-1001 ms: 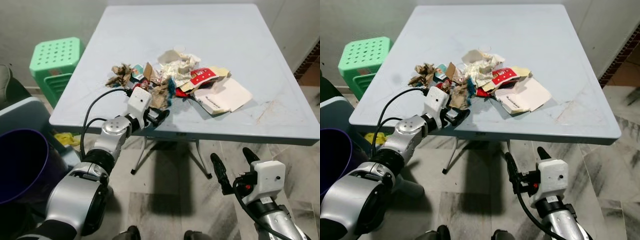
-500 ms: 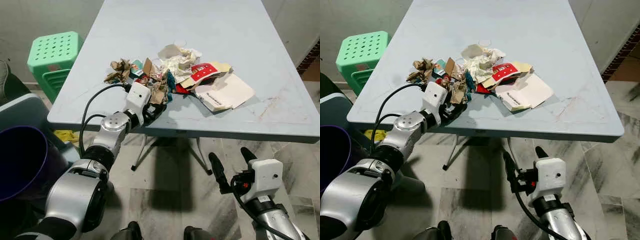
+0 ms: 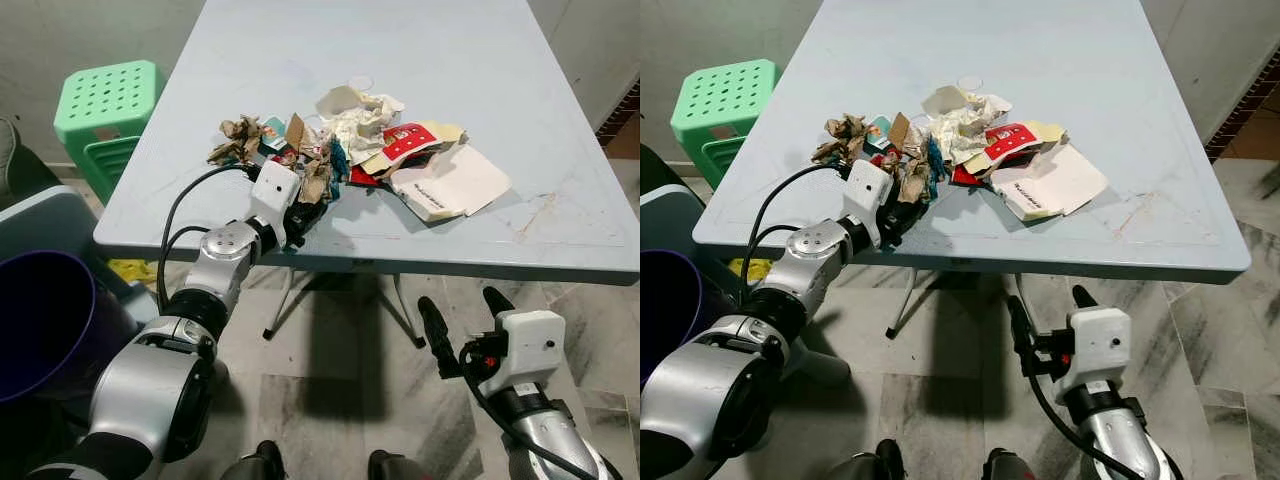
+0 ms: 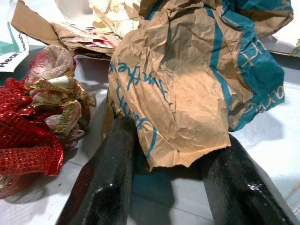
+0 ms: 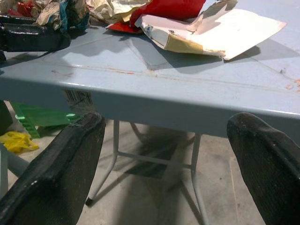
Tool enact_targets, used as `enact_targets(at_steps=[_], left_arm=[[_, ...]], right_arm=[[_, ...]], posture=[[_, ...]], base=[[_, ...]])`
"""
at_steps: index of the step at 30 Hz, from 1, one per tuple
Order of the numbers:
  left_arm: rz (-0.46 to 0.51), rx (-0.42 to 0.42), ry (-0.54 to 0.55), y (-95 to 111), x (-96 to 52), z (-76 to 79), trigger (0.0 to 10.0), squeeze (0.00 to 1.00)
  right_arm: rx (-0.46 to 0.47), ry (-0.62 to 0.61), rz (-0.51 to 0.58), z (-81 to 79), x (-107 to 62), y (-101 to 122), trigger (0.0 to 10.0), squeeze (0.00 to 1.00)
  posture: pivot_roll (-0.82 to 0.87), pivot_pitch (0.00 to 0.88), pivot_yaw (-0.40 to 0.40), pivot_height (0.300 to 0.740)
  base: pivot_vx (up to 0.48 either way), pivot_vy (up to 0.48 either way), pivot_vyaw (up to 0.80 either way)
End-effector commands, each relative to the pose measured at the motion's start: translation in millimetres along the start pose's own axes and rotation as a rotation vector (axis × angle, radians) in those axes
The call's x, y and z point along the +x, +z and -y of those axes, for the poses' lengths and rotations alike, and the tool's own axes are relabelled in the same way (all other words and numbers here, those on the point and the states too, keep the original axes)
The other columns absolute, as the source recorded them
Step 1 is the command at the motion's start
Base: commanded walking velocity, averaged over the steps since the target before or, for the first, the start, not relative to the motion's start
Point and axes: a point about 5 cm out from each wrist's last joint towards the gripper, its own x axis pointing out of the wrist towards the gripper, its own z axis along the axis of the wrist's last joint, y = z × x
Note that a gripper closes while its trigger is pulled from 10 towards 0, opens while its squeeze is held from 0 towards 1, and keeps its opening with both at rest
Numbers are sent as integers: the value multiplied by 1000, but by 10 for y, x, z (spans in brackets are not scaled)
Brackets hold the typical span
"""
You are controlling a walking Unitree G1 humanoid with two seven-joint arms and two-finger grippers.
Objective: Picking trash to rubbish bin
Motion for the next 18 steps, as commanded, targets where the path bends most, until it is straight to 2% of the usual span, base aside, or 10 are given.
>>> enact_targets(at_steps=[1,9,18], left_arm=[[-6,11,5,-1,-27,-49,0,0],[45,-18,57,24,-87,-132,0,0],[94,-51,91,28,-132,-145,0,0]], right_arm=[[8,-5,-17,-13,-1,-53,10000,0],[8,18,8,-38,119,-65,10000,0],[5,48,30,-62,268,-68,10000,0]], posture=[[-215,242,75,740],[-178,205,65,740],[-145,160,51,740]], base=[[0,0,0],[0,0,0],[0,0,0]])
